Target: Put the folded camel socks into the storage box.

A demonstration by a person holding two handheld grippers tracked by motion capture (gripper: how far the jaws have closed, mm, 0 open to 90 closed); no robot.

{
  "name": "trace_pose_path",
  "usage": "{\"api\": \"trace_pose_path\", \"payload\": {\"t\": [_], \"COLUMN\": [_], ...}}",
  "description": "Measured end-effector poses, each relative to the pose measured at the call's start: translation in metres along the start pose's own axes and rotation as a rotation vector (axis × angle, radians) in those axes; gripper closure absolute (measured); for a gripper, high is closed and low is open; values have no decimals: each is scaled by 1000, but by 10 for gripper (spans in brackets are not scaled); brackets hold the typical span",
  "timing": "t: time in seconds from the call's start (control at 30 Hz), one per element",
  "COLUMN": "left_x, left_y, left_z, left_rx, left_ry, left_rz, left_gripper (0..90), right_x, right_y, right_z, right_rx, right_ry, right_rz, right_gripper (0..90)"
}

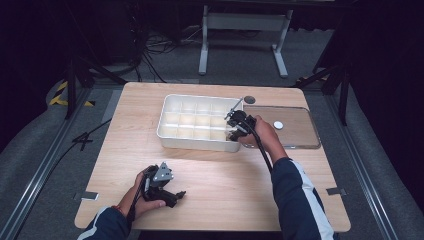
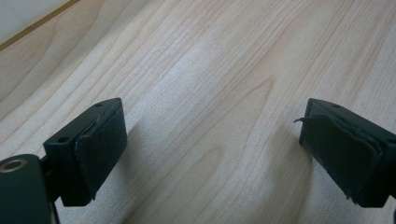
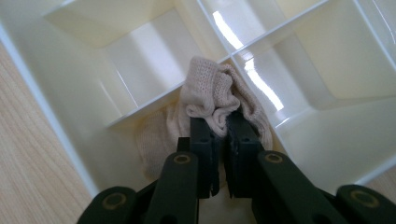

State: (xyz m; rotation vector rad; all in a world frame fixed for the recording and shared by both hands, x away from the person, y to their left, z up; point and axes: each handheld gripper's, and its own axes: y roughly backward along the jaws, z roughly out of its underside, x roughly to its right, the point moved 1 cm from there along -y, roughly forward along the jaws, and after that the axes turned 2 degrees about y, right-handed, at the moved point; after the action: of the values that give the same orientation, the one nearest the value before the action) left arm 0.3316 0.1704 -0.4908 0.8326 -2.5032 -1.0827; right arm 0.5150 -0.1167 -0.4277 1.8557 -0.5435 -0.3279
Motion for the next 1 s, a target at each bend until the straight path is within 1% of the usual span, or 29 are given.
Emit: {"api": "trace_pose_path", "payload": {"t": [0.1, 0.27, 0.3, 0.37, 0.57, 0.67, 0.9, 1.0], "left_x": [0, 0, 0, 0, 0, 0, 0, 0], "left_y": [0, 0, 0, 0, 0, 0, 0, 0], "left_z": [0, 0, 0, 0, 0, 0, 0, 0], "left_rx": [0, 0, 0, -1, -3, -1, -6, 0], "left_ry": [-1, 0, 0, 1, 1, 2, 2, 0], "left_rz": [0, 0, 0, 1, 1, 2, 3, 3], "left_gripper": [77, 78, 78, 77, 77, 77, 77, 77], "right_x": [-1, -2, -2, -2, -1, 0, -5, -9], "right_y": [0, 1, 2, 3, 11, 16, 25, 28], "right_z": [1, 2, 3, 4, 9, 13, 16, 16], "right_rx": [14, 22, 35, 42, 95, 131, 167, 177], "right_ry": [1, 10, 12, 18, -6, -16, -2, 13], "right_rz": [4, 13, 10, 10, -3, -16, -15, -1], "right_gripper": [832, 826, 823, 820, 787, 777, 761, 758]}}
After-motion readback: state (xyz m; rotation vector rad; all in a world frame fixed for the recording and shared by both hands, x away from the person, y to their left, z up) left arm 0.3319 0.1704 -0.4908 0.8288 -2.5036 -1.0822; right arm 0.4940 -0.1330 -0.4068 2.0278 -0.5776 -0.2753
